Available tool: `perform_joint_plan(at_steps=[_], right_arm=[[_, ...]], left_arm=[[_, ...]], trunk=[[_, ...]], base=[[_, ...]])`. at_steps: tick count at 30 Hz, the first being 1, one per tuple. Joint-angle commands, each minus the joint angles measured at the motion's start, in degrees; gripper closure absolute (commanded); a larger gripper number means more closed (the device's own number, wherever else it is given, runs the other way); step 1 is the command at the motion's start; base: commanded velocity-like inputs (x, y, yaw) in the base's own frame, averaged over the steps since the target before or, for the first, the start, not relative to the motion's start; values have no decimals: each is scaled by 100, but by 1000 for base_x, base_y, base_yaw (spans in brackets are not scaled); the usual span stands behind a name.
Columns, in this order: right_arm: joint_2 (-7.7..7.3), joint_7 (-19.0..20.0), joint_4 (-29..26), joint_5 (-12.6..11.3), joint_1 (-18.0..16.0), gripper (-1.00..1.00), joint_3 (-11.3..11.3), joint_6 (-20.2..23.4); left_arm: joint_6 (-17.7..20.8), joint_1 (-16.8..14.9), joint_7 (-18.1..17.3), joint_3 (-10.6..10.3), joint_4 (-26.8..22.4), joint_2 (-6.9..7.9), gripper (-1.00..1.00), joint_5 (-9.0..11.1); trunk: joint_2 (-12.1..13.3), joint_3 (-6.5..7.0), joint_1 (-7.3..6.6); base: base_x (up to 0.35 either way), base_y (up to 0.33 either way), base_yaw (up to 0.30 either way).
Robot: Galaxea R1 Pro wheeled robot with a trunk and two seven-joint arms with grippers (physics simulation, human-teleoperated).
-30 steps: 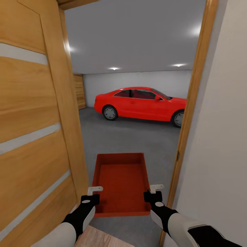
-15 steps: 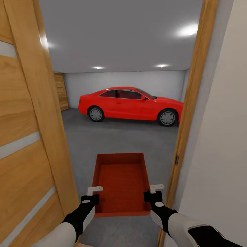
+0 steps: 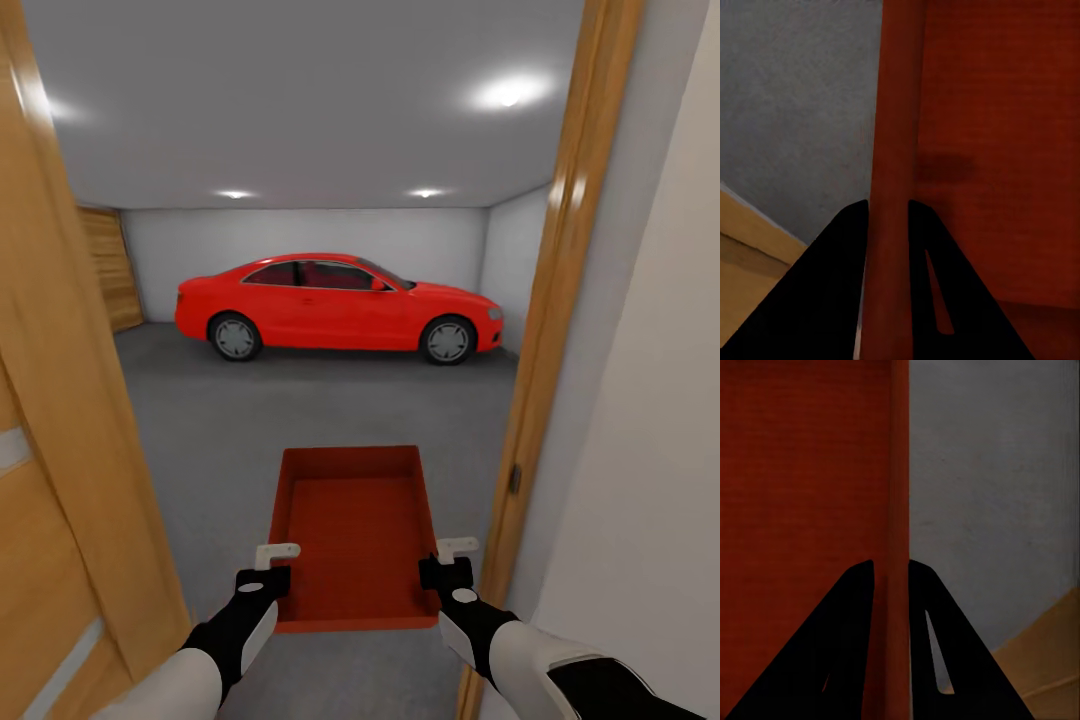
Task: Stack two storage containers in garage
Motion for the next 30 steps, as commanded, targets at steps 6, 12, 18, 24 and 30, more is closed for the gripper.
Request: perform_joint_plan(at_steps=[6,12,18,24,30], right_arm=[[5,30,15,70,-2,100,-203,14],[5,31,15,76,-2,100,-203,14],[5,30,11,70,-2,100,-206,14],[5,30,12,72,-2,100,-211,18],[5,30,7,69,-2,100,-210,14]], left_arm=[[-177,-4,75,143,-34,-1,100,-146],[-177,-4,80,143,-40,-1,100,-153],[-184,-4,109,143,-60,-1,100,-161],[-186,-4,127,138,-69,-1,100,-161],[-186,-4,128,139,-69,-1,100,-161]], trunk=[[-6,-8,3],[-6,-8,3],[-6,-8,3],[-6,-8,3],[-6,-8,3]], base=[[245,219,-282],[245,219,-217],[133,110,-23],[9,7,-1],[0,0,0]])
